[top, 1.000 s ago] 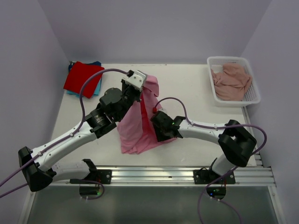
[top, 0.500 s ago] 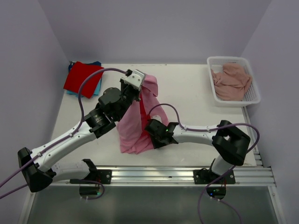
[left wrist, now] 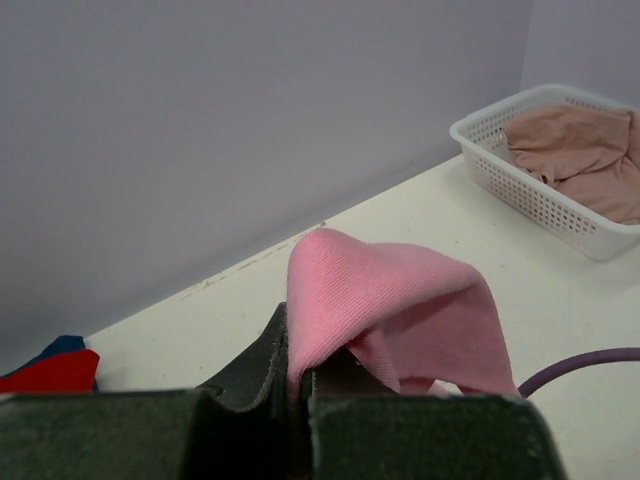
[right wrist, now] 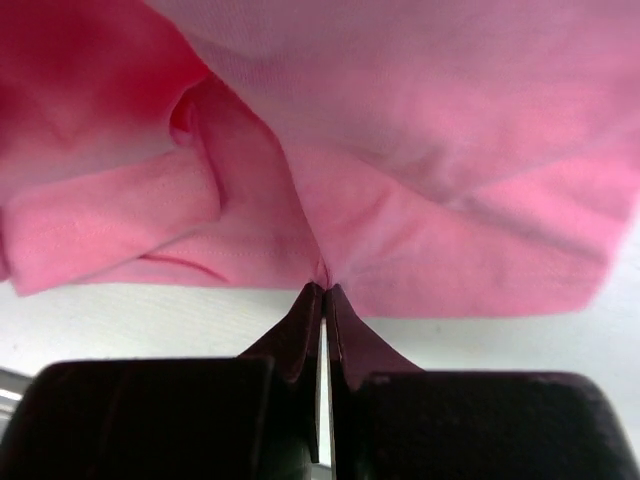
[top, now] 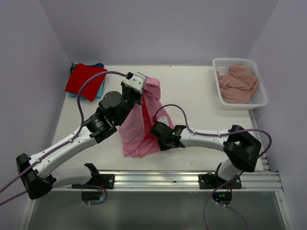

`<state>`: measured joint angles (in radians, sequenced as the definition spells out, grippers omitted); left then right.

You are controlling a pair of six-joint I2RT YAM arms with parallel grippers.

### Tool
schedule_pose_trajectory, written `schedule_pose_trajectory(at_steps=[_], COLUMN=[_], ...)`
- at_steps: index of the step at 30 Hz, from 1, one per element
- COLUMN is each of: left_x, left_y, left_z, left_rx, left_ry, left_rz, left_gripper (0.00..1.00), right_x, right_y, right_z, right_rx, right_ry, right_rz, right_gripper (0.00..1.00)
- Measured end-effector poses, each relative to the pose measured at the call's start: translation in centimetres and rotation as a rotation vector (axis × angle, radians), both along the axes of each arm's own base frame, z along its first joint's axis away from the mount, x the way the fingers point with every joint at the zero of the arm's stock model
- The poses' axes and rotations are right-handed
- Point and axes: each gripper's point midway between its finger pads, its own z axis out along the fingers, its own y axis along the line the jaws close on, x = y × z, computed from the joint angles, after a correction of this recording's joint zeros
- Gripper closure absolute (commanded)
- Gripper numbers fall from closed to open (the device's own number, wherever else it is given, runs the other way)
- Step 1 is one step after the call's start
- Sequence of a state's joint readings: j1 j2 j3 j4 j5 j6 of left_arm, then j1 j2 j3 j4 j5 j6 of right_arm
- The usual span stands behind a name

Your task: Fold and stack the t-shirts

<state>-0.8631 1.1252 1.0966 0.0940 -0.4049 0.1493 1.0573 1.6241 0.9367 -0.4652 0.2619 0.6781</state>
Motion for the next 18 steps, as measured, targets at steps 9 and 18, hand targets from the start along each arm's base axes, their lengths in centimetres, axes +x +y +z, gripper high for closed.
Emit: schedule_pose_trajectory(at_steps=[9, 18], left_x=[-0.6, -3.9], left_y=[3.3, 9.3], left_z=[-0.7, 4.7], left_rx=[-0.021, -0.160], left_ry=[0.017, -0.054], left_rz=[0.107, 0.205], left_gripper=[1.00, 1.00], right_x=[3.1, 5.7], right_y=[-5.5, -14.3], right_z=[19.3, 36.5], right_rx=[0.172, 0.159], right_ry=[-0.399, -0.803], right_rz=[-0.170, -0.429], right_gripper=[1.00, 1.00])
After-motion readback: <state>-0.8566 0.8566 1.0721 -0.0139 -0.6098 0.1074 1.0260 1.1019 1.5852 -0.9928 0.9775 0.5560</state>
